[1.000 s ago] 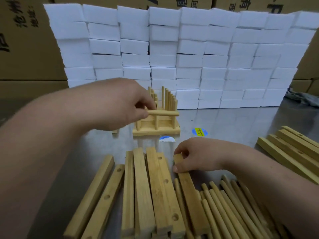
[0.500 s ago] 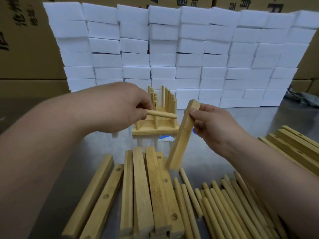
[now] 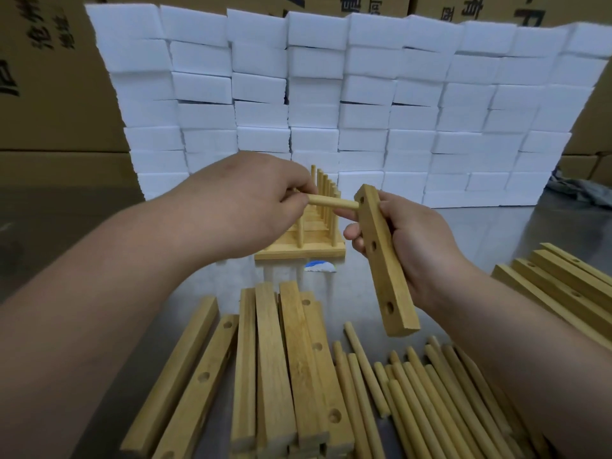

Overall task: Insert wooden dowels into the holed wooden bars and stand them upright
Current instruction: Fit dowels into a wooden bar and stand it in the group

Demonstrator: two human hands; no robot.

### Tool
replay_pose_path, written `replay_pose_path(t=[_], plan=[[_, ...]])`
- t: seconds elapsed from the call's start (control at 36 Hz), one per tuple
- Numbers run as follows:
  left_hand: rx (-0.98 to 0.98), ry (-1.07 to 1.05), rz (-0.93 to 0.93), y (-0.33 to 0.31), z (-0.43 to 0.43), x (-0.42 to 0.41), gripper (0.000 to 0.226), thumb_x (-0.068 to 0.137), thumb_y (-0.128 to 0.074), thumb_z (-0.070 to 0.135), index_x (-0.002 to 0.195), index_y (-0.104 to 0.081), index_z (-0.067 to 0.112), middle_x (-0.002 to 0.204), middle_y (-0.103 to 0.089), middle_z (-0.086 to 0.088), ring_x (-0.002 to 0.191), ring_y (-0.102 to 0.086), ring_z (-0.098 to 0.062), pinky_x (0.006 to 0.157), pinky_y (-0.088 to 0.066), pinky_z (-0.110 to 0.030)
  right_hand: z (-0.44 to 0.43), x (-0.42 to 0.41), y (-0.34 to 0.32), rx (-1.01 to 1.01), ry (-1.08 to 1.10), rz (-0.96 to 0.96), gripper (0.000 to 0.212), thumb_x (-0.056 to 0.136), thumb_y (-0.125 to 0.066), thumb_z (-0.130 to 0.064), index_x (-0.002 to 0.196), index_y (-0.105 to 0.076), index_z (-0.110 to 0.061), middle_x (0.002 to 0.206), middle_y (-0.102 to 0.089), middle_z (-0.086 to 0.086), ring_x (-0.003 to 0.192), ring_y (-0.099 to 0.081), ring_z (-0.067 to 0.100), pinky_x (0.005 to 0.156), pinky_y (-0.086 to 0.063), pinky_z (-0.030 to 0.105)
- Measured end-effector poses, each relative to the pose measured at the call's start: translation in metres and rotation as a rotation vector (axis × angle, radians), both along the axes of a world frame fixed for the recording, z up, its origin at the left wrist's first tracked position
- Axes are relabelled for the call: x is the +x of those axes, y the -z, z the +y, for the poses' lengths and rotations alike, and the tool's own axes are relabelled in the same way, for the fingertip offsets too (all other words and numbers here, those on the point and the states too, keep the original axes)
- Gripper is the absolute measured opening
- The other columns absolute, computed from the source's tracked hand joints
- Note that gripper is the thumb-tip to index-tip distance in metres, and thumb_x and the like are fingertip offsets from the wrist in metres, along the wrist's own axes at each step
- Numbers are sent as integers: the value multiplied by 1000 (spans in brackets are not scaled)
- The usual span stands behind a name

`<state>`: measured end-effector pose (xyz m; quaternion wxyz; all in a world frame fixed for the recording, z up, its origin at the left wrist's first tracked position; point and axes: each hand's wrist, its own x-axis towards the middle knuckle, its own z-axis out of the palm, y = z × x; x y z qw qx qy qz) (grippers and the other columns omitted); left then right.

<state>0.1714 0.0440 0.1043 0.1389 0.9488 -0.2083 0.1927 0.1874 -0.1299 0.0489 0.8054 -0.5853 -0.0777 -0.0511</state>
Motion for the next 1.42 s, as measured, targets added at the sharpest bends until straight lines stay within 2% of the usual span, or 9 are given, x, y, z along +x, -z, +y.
replay_pose_path(t=[0.11, 0.31, 0.39, 0.75, 0.86, 0.97, 1.14, 1.31, 1.42], plan=[[3, -5, -39, 2, 0, 1, 19, 91, -44, 32, 94, -62, 37, 63, -51, 13, 61, -45, 1, 51, -29, -21, 1, -3, -1, -32, -2, 1, 49, 88, -32, -2, 63, -72, -15, 75, -72, 15, 51, -58, 17, 49, -50, 21], [-25, 36, -91, 5, -1, 3, 18, 89, -45, 37, 92, -63, 38, 61, -51, 13, 64, -45, 12, 49, -26, -16, 2, -8, -3, 47, -108, 14, 26, 97, -38, -13, 95, -62, -6, 86, -73, 11, 52, -65, 20, 50, -52, 21], [-40, 47, -107, 6, -1, 3, 20, 88, -44, 38, 96, -63, 39, 65, -52, 14, 62, -45, 5, 51, -26, -17, 4, -8, -1, 10, -123, 4, 33, 100, -38, -27, 92, -62, -6, 85, -73, 11, 52, -64, 19, 50, -52, 19], [22, 79, -136, 8, -4, 2, 25, 88, -44, 39, 102, -65, 38, 71, -61, 8, 67, -51, 0, 55, -32, -12, 5, -15, -5, -114, -72, -55, 29, 100, -35, -18, 87, -61, -16, 85, -72, 7, 48, -61, 17, 48, -51, 21], [24, 115, -204, 12, -12, -2, 39, 81, -41, 47, 111, -63, 36, 95, -67, 7, 91, -58, -12, 68, -36, -25, 7, -18, -6, -178, -53, -90, 31, 99, -35, -18, 83, -61, -20, 78, -73, 2, 42, -56, 15, 45, -47, 18], [0, 55, -231, 16, -14, 2, 37, 80, -38, 50, 105, -59, 33, 67, -47, 15, 65, -42, -7, 56, -28, -18, 6, -20, -7, -249, -9, -120, 30, 99, -35, -19, 82, -59, -22, 78, -73, -1, 39, -53, 14, 42, -44, 17], [-35, 46, -218, 26, -17, 1, 15, 89, -44, 45, 90, -55, 35, 61, -43, 13, 59, -39, 0, 48, -20, -14, 7, -22, -2, -317, 48, -114, 26, 99, -36, -22, 85, -56, -28, 86, -70, -2, 41, -51, 14, 42, -44, 21], [-143, 8, -120, 31, -19, 3, 44, 90, -33, 46, 83, -65, 18, 63, -55, 0, 61, -48, -9, 48, -28, -19, 8, -21, -1, -398, 102, -177, 27, 99, -37, -28, 84, -56, -39, 82, -69, 18, 41, -52, 13, 43, -43, 18], [-164, 2, -113, 25, -16, 5, 39, 91, -40, 44, 84, -67, 16, 64, -57, -3, 63, -51, -13, 52, -32, -26, 5, -19, -2, -395, -36, -112, 26, 97, -43, -30, 116, -48, -46, 110, -66, -2, 46, -59, 16, 47, -48, 24]])
